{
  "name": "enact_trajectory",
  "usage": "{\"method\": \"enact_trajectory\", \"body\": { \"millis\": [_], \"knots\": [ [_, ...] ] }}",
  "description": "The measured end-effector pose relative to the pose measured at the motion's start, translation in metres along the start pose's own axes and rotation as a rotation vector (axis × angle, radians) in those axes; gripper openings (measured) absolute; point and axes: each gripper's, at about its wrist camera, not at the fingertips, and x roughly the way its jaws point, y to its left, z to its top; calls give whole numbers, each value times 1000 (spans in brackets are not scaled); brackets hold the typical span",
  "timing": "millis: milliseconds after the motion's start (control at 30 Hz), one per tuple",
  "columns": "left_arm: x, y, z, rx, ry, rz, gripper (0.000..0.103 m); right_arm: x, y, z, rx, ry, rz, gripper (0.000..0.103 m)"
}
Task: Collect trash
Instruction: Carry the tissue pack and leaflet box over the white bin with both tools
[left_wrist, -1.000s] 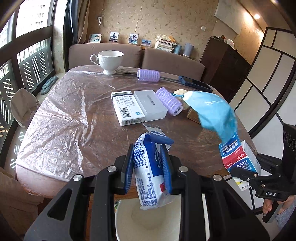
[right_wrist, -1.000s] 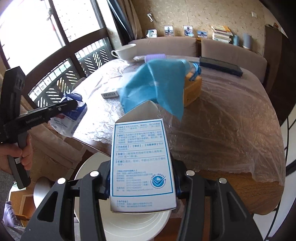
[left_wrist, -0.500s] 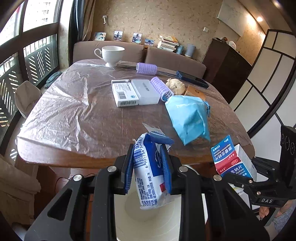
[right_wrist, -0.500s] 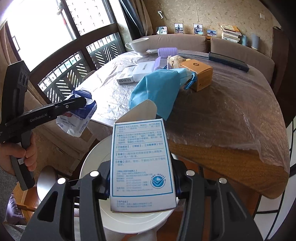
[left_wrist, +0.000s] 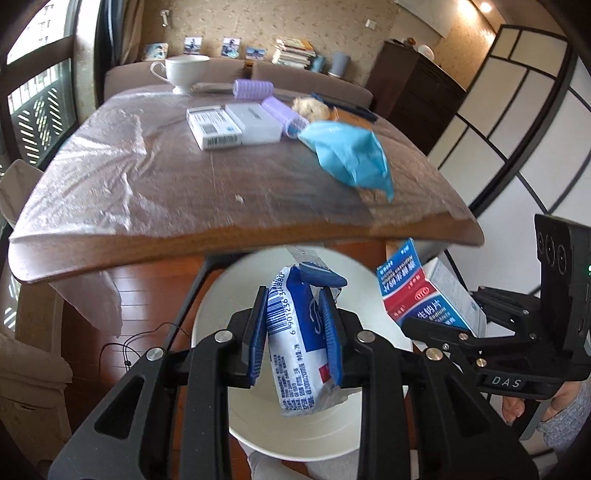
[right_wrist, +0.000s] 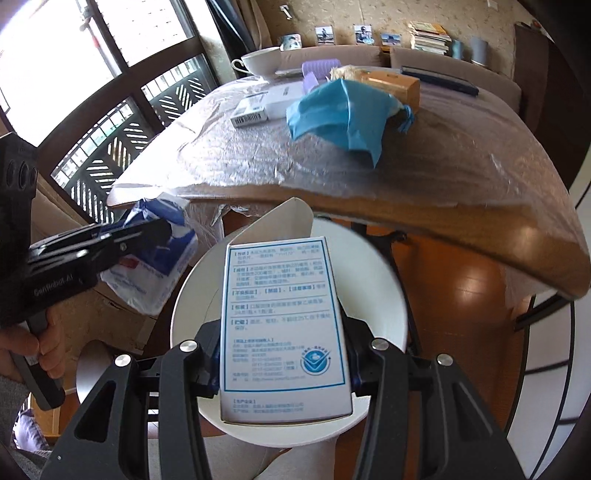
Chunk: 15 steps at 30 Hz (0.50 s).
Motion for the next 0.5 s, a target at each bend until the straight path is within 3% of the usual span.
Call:
{"method": "enact_trajectory", "body": {
  "millis": [200,500],
  "knots": [
    [14,-3,-22,46,69,-25,30,15,9,-23,46,38,-42,47],
    [37,-2,-38,39,128,0,30,43,4,-35,65,102,-63,47]
  ]
}}
